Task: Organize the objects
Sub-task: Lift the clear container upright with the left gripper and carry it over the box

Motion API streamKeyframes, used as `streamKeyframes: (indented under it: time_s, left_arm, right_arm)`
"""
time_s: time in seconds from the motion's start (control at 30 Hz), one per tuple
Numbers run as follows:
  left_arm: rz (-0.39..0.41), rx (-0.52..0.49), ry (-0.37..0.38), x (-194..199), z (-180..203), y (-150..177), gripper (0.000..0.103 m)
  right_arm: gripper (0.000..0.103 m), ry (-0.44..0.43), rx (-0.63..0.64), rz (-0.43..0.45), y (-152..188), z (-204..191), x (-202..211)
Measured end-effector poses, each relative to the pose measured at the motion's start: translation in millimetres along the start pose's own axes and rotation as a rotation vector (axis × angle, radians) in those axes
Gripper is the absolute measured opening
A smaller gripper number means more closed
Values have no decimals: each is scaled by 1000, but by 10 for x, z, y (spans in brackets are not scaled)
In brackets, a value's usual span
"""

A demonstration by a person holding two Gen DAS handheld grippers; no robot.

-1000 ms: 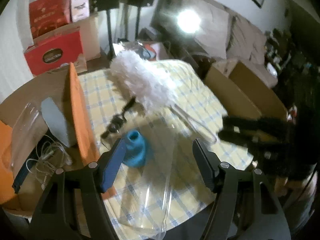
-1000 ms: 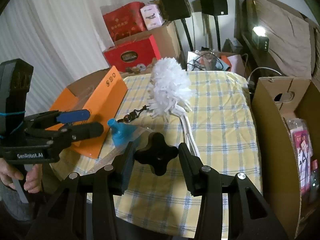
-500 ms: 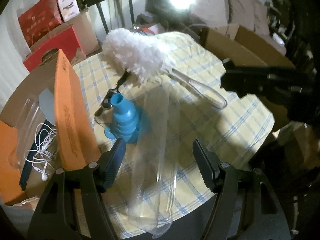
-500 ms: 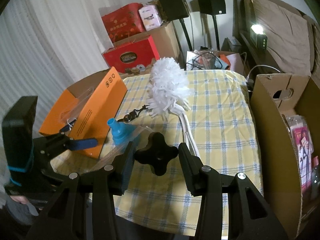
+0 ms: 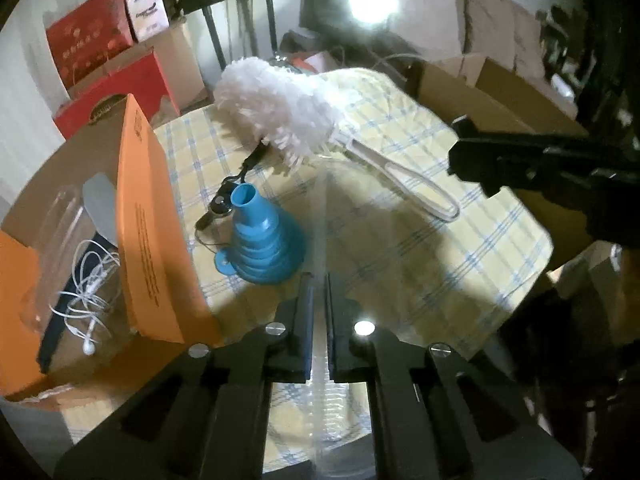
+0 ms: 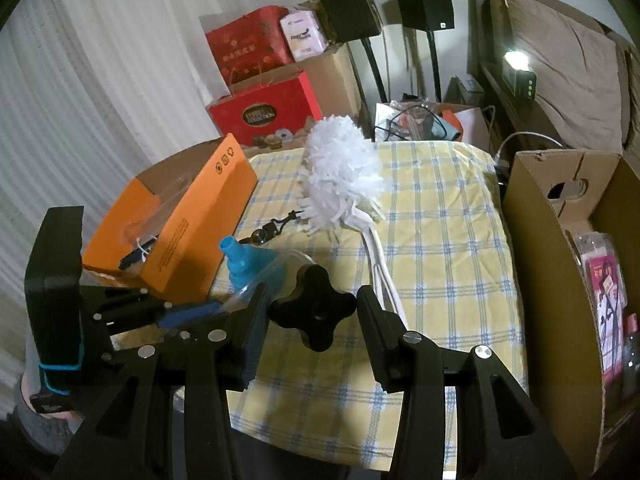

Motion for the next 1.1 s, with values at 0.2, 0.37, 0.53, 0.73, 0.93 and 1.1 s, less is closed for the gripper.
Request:
streamKeyframes:
  time_s: [0.2,0.37,0.53,0.73,0.93,1.1]
  left_arm:
    - [29,55,94,121,-82,-18,5]
    - [77,76,155,380,-174,-75,5]
    - [143,101,121,734,-450,-161,5]
    - [172,172,70,944,-900,-183,5]
    - [172,245,22,993,-1349,-121,5]
    - [172,300,-26,1030,-1684,-49,5]
  right_arm:
    - [45,-1,10,6,-28,-37,27]
    - [45,-11,14,19,-55,-89,84]
    - [45,-19,27,33,-92,-147,161]
    - [45,-36,52,40,-160,-267,201]
    - [45,-68,82,27,-247,-460,155]
    - [45,-93,142,15,-317,-737,83]
Point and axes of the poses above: each gripper's, at about its wrist camera, not at the fingertips, and x roughly against the way its jaws point, z to its right, y to its underside, the point moved 3 cm from there along -x, roughly the way its jaws point, and after that the axes turned 7 degrees about -x, right-handed, at the moved point
